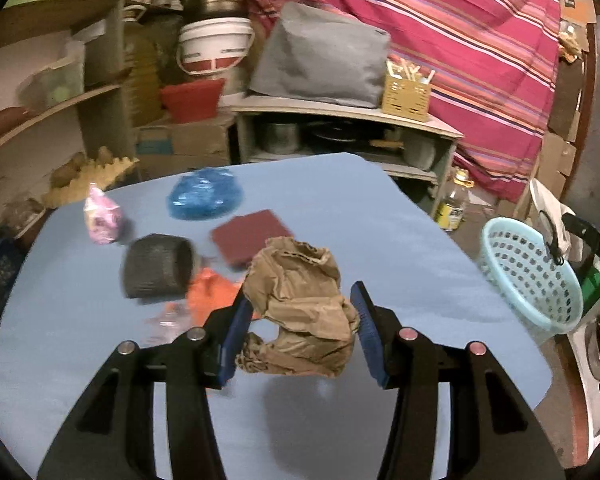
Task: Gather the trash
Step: 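Carry napkin and brown paper over the basket and open both grippers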
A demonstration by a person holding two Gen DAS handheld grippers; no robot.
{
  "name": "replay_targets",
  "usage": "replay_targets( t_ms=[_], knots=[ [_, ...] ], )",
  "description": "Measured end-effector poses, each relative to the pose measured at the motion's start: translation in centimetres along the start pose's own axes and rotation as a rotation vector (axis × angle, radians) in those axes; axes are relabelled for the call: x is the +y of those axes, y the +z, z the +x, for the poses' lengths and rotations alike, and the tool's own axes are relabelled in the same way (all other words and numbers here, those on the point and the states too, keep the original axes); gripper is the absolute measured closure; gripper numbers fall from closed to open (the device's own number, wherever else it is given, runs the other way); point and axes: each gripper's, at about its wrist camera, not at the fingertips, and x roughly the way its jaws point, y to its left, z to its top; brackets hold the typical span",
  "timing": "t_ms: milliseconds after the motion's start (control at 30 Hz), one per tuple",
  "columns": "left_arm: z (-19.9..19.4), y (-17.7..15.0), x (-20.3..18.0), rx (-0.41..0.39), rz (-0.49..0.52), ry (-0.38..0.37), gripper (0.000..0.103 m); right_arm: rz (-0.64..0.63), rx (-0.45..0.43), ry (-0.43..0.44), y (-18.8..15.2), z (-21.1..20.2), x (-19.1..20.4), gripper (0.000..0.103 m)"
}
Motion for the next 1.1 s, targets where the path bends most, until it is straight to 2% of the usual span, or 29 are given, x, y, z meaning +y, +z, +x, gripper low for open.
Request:
replay_targets(
  t_ms=[133, 267, 333, 467, 633, 800, 967, 1033, 1100],
  knots=[
    [0.8, 0.7, -3.0, -0.003, 0.011, -0.028, 0.053, -0.009, -0.002, -0.068, 0.0, -0.2, -3.4, 0.083],
    [1.9, 1.1, -6.4, -0.004, 0.033, -0.067, 0.053, 0.041, 0.02, -0.092, -1.5, -0.3, -6.4, 0.083],
    [2.5, 1.1, -8.2, -0.005, 0.042, -0.089, 0.053, 0.041, 0.031, -0.13, -2.3, -0.4, -8.0, 0.083],
    [4.2, 0.7, -12.5, 0.021, 0.074, -0.136, 0.053, 0.1, 0.049, -0.125, -3.3, -0.1, -10.5, 0.083],
    [5.6, 0.4, -16.6, 0.034, 0.129, -0.156, 0.053, 0.127, 0.065, -0.109, -3.8, 0.9, -11.6, 0.083],
    [6.5, 0.9, -19.2, 0.04, 0.146, -0.175, 0.053, 0.128, 0.085, -0.119, -3.9, 2.8, -11.4, 0.082],
    [6.7, 1.5, -21.0, 0.017, 0.174, -0.18, 0.052, 0.156, 0.083, -0.116, -4.0, 3.5, -11.9, 0.067],
    [6.9, 1.8, -21.5, 0.013, 0.179, -0.186, 0.052, 0.16, 0.085, -0.114, -4.1, 3.8, -12.1, 0.053],
    [7.5, 2.0, -22.1, 0.02, 0.192, -0.189, 0.052, 0.154, 0.082, -0.133, -4.0, 3.6, -12.4, 0.05]
  ],
)
